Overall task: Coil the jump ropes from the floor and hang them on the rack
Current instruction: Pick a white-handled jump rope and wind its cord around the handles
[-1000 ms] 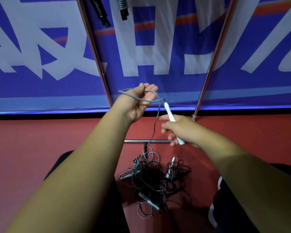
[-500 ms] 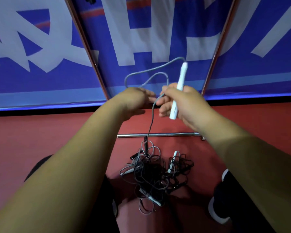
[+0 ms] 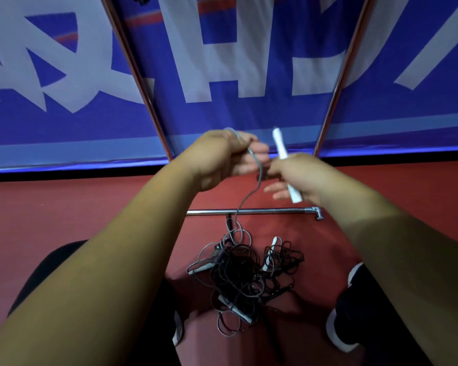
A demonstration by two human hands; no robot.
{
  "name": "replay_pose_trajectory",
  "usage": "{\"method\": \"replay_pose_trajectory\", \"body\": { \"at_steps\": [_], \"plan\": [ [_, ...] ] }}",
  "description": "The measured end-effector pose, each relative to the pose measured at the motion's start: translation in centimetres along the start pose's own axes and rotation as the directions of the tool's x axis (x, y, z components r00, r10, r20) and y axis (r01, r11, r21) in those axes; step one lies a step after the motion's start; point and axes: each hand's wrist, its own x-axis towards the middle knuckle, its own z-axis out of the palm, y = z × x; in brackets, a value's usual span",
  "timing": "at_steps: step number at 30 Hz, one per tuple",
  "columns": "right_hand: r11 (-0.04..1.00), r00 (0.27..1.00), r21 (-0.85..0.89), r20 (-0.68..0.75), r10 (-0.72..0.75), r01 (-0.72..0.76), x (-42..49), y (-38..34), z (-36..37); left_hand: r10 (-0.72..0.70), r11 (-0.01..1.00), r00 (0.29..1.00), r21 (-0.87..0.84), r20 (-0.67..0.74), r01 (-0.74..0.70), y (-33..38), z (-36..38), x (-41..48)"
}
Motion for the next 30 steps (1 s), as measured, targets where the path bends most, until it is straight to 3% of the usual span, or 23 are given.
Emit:
{"method": "replay_pose_trajectory", "body": {
  "at_steps": [2, 4, 8, 11, 14, 16, 18, 20, 22, 25, 28, 30],
  "plan": [
    [0.991, 0.989, -0.131, 0.143, 0.028, -0.01, -0.3, 0.8, 0.7, 0.061, 0.964, 0.995, -0.254, -0.074, -0.078, 1.0, -0.2, 0.3],
    [0.993, 0.973, -0.11, 0.231, -0.012, 0.038, -0.7, 1.1, 1.2, 0.065, 0.905, 0.988, -0.41, -0.138, -0.117, 1.4, -0.6, 0.6],
    [0.989, 0.965, 0.03, 0.215, -0.148, 0.145, -1.1, 0.9, 1.5, 0.03, 0.851, 0.977, -0.508, -0.21, -0.135, 1.5, -1.3, 1.0],
    [0.956, 0.977, 0.245, 0.096, -0.189, 0.161, -1.4, -0.1, 1.3, -0.001, 0.95, 0.967, -0.302, -0.255, -0.078, 1.3, -1.5, 1.2],
    [0.845, 0.98, 0.512, 0.028, -0.198, 0.155, -1.7, -1.4, 0.5, -0.1, 0.991, 0.971, 0.067, -0.215, 0.117, 0.1, -1.2, 0.9],
    [0.751, 0.977, 0.646, 0.035, -0.209, 0.137, -1.8, -1.9, 0.0, -0.226, 0.881, 0.972, 0.413, -0.067, 0.233, -1.3, -0.8, 0.3],
    [0.683, 0.975, 0.719, 0.031, -0.221, 0.132, -2.0, -2.2, -0.5, -0.35, 0.716, 0.933, 0.668, 0.088, 0.206, -2.4, -0.6, -0.2],
    [0.625, 0.975, 0.77, 0.013, -0.223, 0.133, -2.0, -2.2, -0.9, -0.389, 0.585, 0.905, 0.805, 0.17, 0.1, -2.9, -0.5, -0.5],
    [0.583, 0.975, 0.8, -0.007, -0.224, 0.139, -1.8, -2.0, -1.1, -0.322, 0.512, 0.934, 0.859, 0.157, 0.032, -2.9, -0.4, -0.4],
    [0.686, 0.982, 0.712, -0.027, -0.186, 0.149, -0.8, -1.6, -1.2, -0.246, 0.714, 0.963, 0.693, 0.112, 0.101, -2.6, -0.7, -0.2],
    [0.93, 0.999, 0.368, 0.03, -0.021, 0.008, 0.0, -0.3, -0.7, -0.097, 0.927, 0.994, 0.368, 0.043, 0.074, -1.0, -0.5, -0.2],
    [0.983, 0.989, 0.157, 0.126, 0.078, -0.097, -0.3, 0.7, 0.0, -0.003, 0.993, 0.999, 0.12, -0.038, 0.008, 0.1, -0.2, 0.0]
  ]
}}
